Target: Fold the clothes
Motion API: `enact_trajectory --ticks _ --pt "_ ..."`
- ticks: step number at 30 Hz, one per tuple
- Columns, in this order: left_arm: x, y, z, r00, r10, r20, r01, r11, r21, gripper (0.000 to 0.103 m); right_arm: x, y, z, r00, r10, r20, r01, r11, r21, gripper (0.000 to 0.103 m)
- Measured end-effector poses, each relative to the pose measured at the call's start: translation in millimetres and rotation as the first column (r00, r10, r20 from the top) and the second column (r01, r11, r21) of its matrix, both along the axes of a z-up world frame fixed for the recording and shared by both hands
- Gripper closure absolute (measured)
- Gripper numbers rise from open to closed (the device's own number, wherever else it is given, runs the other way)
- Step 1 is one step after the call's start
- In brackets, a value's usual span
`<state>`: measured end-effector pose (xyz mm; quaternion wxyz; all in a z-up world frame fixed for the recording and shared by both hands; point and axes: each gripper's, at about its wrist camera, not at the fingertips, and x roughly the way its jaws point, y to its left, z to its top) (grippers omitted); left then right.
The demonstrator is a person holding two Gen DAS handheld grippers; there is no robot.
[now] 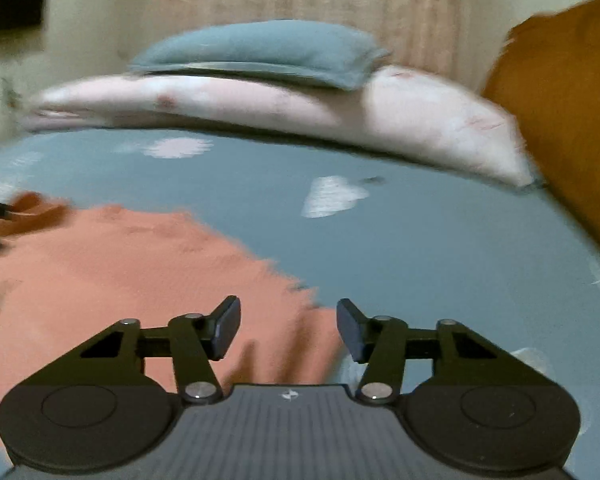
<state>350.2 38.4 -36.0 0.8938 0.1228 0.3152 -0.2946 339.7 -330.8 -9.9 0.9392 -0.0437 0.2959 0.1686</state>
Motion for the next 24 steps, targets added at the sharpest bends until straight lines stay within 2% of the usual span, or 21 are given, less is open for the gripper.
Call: enact_trajectory --ticks 2,4,6,7,8,12,16,21,24 --pt "4.0 -4.4 -8.2 1.0 0.023 -0.014 -0.022 0.997 0.069 0.027 -7.2 7.2 -7.1 0.999 0.041 -0.032 -0.042 0.999 -0.024 0.046" --pt "16.6 9.9 -14.2 0.992 0.118 -0.031 -0.115 0.99 0.087 0.027 -10.3 11.6 -15.6 0.998 0.037 -0.055 -0.041 0.997 -0.068 0.046" --pt "29.1 24.3 -20.0 0.976 0.213 -0.047 -0.207 0.973 0.106 0.025 -12.7 8.7 -20.5 0.997 0.018 -0.07 -0.022 0.999 -0.05 0.046" --pt "36.0 40.8 -19.2 0.958 0.27 -0.1 -0.266 0.963 0.047 0.025 -13.9 6.7 -22.5 0.997 0.009 -0.077 -0.012 0.999 -0.034 0.046" --pt "38.4 52.3 -17.6 0.947 0.297 -0.12 -0.298 0.955 0.017 0.027 -15.6 4.7 -22.9 0.997 0.004 -0.081 -0.005 1.0 -0.021 0.046" --pt "28.8 69.3 -2.4 0.941 0.326 -0.087 -0.325 0.945 0.019 0.028 -26.9 5.7 -16.2 0.998 0.001 -0.06 -0.001 1.0 -0.014 0.045" --pt "13.4 68.9 14.7 0.961 0.267 -0.068 -0.27 0.962 -0.05 0.027 -38.0 9.9 -6.4 0.999 0.016 -0.04 -0.016 1.0 0.008 0.045" --pt "-20.8 55.6 17.9 0.981 0.192 -0.039 -0.192 0.981 -0.008 0.029 -57.3 11.8 0.4 0.999 0.033 -0.032 -0.033 0.999 0.013 0.045" --pt "-49.4 47.8 10.8 0.996 0.084 -0.021 -0.084 0.996 0.004 0.03 -69.4 10.7 0.5 0.998 0.047 -0.042 -0.045 0.999 0.028 0.045"
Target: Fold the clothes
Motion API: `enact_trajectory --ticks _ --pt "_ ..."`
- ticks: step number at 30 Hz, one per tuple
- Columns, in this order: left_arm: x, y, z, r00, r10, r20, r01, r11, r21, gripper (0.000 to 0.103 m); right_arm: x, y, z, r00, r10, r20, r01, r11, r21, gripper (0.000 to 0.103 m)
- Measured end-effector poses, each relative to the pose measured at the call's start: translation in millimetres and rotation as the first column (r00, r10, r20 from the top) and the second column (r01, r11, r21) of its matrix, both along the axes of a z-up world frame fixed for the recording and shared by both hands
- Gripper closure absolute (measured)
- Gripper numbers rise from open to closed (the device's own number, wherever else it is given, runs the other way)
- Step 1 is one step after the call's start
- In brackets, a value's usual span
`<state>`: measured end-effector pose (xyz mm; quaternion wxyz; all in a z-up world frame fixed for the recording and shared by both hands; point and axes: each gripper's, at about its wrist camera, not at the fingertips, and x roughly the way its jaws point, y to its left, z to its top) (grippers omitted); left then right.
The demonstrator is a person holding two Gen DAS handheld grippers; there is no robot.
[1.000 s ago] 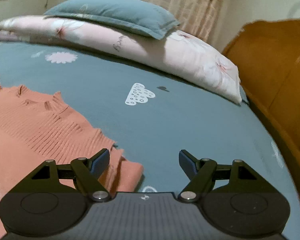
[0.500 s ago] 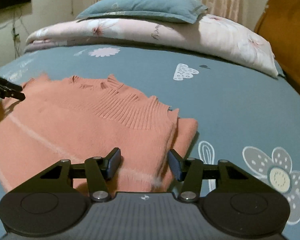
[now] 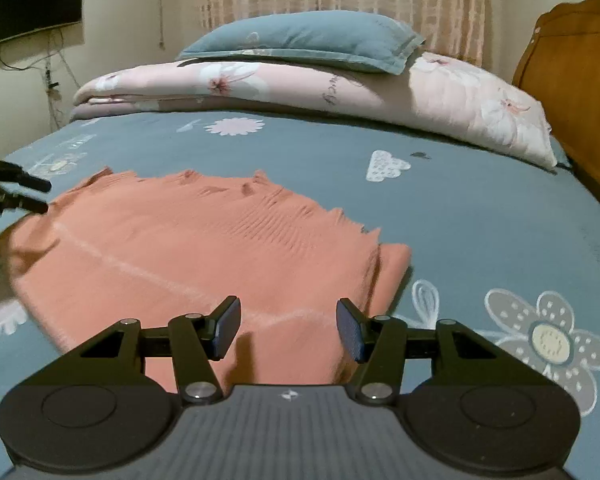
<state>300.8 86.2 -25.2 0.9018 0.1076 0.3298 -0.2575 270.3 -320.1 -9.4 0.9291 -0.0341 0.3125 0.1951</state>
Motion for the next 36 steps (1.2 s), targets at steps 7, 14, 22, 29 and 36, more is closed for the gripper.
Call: enact_trajectory --ticks 7,14,22,29,36 --pt "-39.3 20.9 -36.8 0.987 0.066 -0.145 -0.068 0.998 -0.006 0.032 -29.4 -6.8 -17.5 0.996 -0.031 -0.089 0.03 1.0 -0.006 0.046" --pt "-46.5 15.3 -7.1 0.991 0.077 -0.11 -0.076 0.997 0.015 0.031 -50.4 -28.4 -14.2 0.989 -0.08 -0.122 0.089 0.993 0.073 0.046" --pt "-32.5 11.0 -27.7 0.979 0.134 -0.151 -0.133 0.991 0.014 0.033 -25.4 -33.2 -25.5 0.976 -0.1 -0.191 0.137 0.972 0.193 0.075" --pt "-54.0 18.4 -32.5 0.977 0.149 -0.154 -0.146 0.989 0.034 0.032 -44.8 -47.8 -47.0 0.96 -0.08 -0.27 0.157 0.948 0.278 0.089" --pt "-63.5 32.8 -21.3 0.973 0.17 -0.156 -0.168 0.985 0.03 0.036 -50.0 -33.5 -15.9 0.978 -0.099 -0.185 0.132 0.976 0.175 0.08"
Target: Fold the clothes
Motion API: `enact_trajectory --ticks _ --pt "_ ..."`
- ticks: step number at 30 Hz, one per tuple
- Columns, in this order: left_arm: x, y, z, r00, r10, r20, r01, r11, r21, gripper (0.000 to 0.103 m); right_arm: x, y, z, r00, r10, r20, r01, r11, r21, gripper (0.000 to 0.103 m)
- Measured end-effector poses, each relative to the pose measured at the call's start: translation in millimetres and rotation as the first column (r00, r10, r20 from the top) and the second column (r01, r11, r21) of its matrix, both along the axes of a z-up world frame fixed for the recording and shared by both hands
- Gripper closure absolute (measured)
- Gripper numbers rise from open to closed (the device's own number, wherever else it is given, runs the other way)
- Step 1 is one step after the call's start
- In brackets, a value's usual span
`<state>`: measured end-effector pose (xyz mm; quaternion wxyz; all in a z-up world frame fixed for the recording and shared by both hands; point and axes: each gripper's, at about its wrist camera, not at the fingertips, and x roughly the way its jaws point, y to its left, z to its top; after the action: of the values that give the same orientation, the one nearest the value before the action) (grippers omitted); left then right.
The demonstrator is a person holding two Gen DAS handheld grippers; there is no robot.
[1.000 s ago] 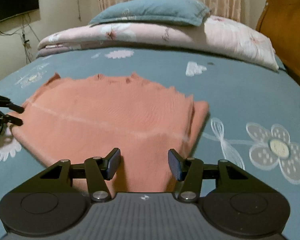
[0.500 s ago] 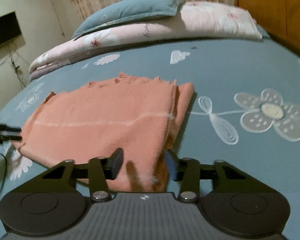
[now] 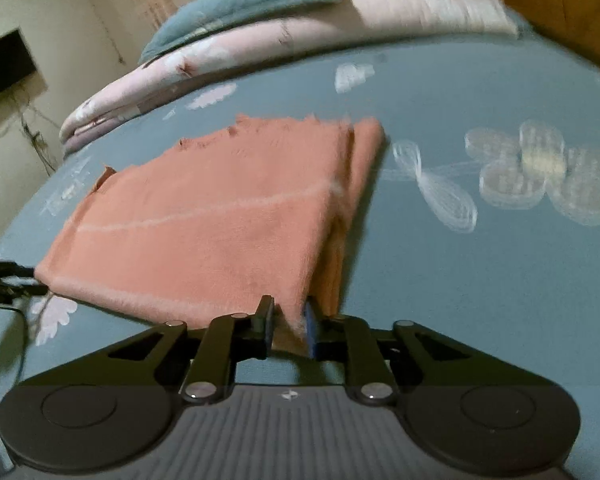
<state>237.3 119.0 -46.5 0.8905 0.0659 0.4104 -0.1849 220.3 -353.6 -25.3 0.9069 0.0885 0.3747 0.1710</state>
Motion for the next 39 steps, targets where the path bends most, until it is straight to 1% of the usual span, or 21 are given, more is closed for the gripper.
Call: enact_trajectory --ticks 3,4,5,7,8,9,11,12,13,15,18,20,22,25,28,30,31,33,35,37,39 --pt "0.7 -1.0 22.0 0.998 0.006 0.066 -0.004 1.0 -0.026 0.035 -3.8 11.7 24.5 0.993 0.014 0.114 -0.008 0.999 -0.048 0.077" --pt "2.6 -4.2 27.9 0.997 -0.004 0.076 0.007 0.999 -0.046 0.034 -1.3 17.2 26.8 0.992 0.026 0.125 -0.021 0.999 -0.042 0.071" --pt "4.5 -7.4 33.8 0.996 -0.013 0.087 0.019 0.998 -0.065 0.032 2.7 23.4 26.2 0.992 0.04 0.122 -0.036 0.999 -0.036 0.065" --pt "9.3 -19.7 33.4 0.995 -0.042 0.09 0.049 0.996 -0.079 0.028 10.0 34.6 17.9 0.994 0.048 0.097 -0.044 0.998 -0.047 0.064" --pt "11.7 -25.8 33.2 0.994 -0.056 0.092 0.064 0.994 -0.086 0.028 13.0 40.0 9.9 0.996 0.044 0.075 -0.039 0.997 -0.06 0.064" --pt "13.6 -31.0 27.5 0.995 -0.066 0.075 0.072 0.994 -0.084 0.028 14.5 44.4 1.8 0.998 0.038 0.054 -0.034 0.997 -0.068 0.064" --pt "16.2 -38.9 13.8 0.996 -0.081 0.036 0.084 0.994 -0.071 0.028 8.7 47.5 -10.4 0.999 0.032 0.025 -0.031 0.998 -0.053 0.063" --pt "13.1 -36.9 8.2 0.997 -0.075 0.021 0.077 0.995 -0.065 0.028 3.6 48.2 -14.9 0.999 0.033 0.016 -0.033 0.999 -0.043 0.062" --pt "10.0 -35.0 2.6 0.998 -0.069 0.006 0.07 0.996 -0.058 0.028 -3.0 47.8 -17.5 0.999 0.035 0.014 -0.035 0.999 -0.04 0.059" --pt "3.9 -31.0 -8.5 0.998 -0.057 -0.024 0.056 0.997 -0.045 0.028 -16.5 45.9 -17.6 0.999 0.041 0.023 -0.04 0.998 -0.056 0.058" --pt "-12.8 -16.8 -3.9 0.999 -0.042 -0.02 0.041 0.997 -0.069 0.028 -28.7 46.3 -11.3 0.999 0.042 0.035 -0.039 0.995 -0.094 0.057" --pt "-21.7 -14.7 3.7 0.999 -0.047 -0.009 0.046 0.998 -0.038 0.028 -34.2 51.7 -5.8 0.998 0.054 0.044 -0.047 0.988 -0.145 0.05" --pt "-28.8 -15.0 11.2 0.998 -0.056 0.005 0.056 0.998 0.005 0.028 -41.5 61.0 -0.3 0.995 0.072 0.061 -0.058 0.977 -0.204 0.047" --pt "-35.0 -17.3 19.8 0.996 -0.074 0.051 0.071 0.995 0.065 0.028 -49.6 73.1 5.6 0.992 0.107 0.073 -0.087 0.968 -0.233 0.044" --pt "-25.1 -27.2 26.6 0.99 -0.1 0.099 0.094 0.994 0.062 0.028 -54.5 84.8 9.9 0.989 0.128 0.076 -0.106 0.964 -0.242 0.044" --pt "-12.9 -36.5 23.7 0.987 -0.113 0.111 0.107 0.992 0.06 0.027 -57.3 91.2 12.5 0.988 0.135 0.08 -0.111 0.962 -0.251 0.044" --pt "-7.6 -40.8 19.5 0.988 -0.113 0.105 0.106 0.992 0.075 0.027 -59.0 93.4 14.0 0.987 0.139 0.08 -0.114 0.96 -0.256 0.044" --pt "1.1 -46.2 7.5 0.993 -0.107 0.051 0.101 0.989 0.108 0.028 -62.8 95.7 17.5 0.986 0.149 0.078 -0.123 0.956 -0.266 0.043" --pt "5.7 -48.1 -3.7 0.995 -0.095 -0.003 0.095 0.987 0.133 0.028 -68.9 95.3 19.1 0.984 0.164 0.072 -0.136 0.945 -0.297 0.038" --pt "-2.5 -44.8 -4.3 0.996 -0.094 -0.003 0.094 0.987 0.131 0.028 -77.0 91.0 19.9 0.983 0.174 0.064 -0.143 0.931 -0.335 0.037" --pt "-10.7 -41.6 -4.8 0.996 -0.094 -0.002 0.093 0.987 0.13 0.028 -83.7 82.7 20.7 0.986 0.16 0.057 -0.131 0.931 -0.341 0.037"
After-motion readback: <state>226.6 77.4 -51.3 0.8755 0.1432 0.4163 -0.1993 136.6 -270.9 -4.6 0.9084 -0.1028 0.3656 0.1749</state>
